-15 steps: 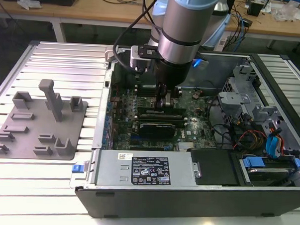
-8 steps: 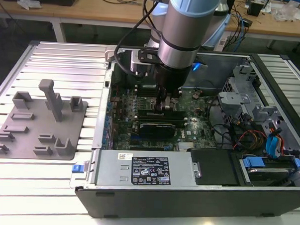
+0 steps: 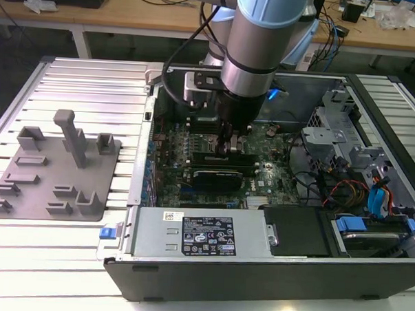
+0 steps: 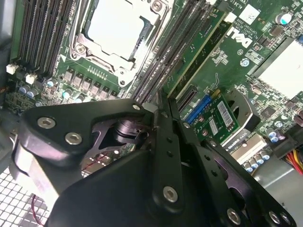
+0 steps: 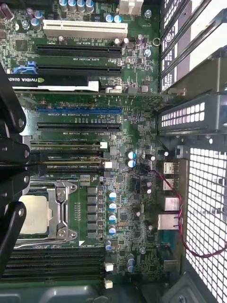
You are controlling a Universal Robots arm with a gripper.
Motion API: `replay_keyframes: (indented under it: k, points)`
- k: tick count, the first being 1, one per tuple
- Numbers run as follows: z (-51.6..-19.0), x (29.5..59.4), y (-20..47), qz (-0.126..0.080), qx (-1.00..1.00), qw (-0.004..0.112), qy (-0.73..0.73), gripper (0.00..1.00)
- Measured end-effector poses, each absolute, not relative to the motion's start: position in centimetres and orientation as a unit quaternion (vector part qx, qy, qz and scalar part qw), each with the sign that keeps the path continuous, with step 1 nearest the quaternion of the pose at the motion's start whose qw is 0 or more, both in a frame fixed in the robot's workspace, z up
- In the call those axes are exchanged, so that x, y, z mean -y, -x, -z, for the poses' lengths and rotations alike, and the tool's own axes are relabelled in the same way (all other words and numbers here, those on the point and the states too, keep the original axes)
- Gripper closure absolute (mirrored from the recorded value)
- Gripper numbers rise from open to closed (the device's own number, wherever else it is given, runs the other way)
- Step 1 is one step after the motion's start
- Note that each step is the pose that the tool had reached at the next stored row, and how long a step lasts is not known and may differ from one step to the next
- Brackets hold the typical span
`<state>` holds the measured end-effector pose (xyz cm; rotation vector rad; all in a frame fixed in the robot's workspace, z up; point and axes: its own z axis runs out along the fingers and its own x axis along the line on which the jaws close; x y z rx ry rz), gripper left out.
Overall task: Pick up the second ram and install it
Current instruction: 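Insert the second ram into the second slot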
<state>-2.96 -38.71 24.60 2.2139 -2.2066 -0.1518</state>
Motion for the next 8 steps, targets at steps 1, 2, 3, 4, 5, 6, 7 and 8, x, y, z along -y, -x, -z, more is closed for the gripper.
replay_keyframes:
  k: [1, 2, 3, 4, 5, 6, 7, 8]
  points:
    - [-24.56, 38.66, 2.97, 0.048, 0.705, 0.006, -0.707, 0.91]
    - [-24.49, 38.57, 2.97, 0.049, 0.705, 0.006, -0.707, 0.91]
    - [-24.43, 38.54, 2.97, 0.048, 0.705, 0.006, -0.707, 0.91]
    - [-24.39, 38.53, 2.97, 0.048, 0.705, 0.007, -0.707, 0.91]
    - [-24.35, 38.54, 2.97, 0.047, 0.706, 0.008, -0.707, 0.91]
    - [-24.24, 38.54, 2.97, 0.047, 0.706, 0.008, -0.707, 0.91]
    - [-24.22, 38.54, 2.97, 0.047, 0.706, 0.008, -0.707, 0.91]
    - [-24.20, 38.53, 2.97, 0.047, 0.706, 0.008, -0.707, 0.91]
